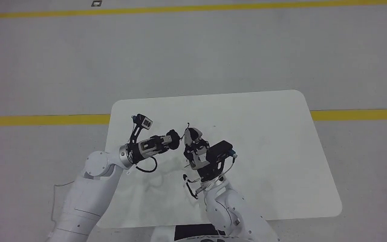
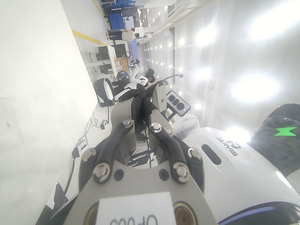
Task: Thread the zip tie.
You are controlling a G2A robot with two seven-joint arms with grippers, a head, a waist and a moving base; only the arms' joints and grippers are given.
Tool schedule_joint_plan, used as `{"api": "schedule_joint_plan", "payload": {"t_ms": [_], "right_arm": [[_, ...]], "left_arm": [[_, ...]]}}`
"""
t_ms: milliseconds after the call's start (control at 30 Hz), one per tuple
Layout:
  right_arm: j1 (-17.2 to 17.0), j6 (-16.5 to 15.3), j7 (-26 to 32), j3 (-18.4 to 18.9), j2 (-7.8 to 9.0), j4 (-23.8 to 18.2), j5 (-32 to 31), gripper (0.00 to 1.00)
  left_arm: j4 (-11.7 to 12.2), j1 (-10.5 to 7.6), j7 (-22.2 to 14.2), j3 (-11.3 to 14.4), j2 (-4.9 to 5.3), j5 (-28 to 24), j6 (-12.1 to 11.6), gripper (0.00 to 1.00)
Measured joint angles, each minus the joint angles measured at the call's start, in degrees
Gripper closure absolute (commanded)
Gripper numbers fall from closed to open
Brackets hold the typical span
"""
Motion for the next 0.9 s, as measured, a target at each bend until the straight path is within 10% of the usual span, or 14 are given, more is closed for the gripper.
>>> {"api": "schedule_joint_plan", "payload": {"t_ms": [900], "right_arm": [[0.1, -0.7, 1.3, -0.5, 0.43, 0.4, -0.8, 1.00]], "left_arm": [[0.0, 0.00, 0.0, 0.0, 0.00, 0.0, 0.0, 1.00]]}}
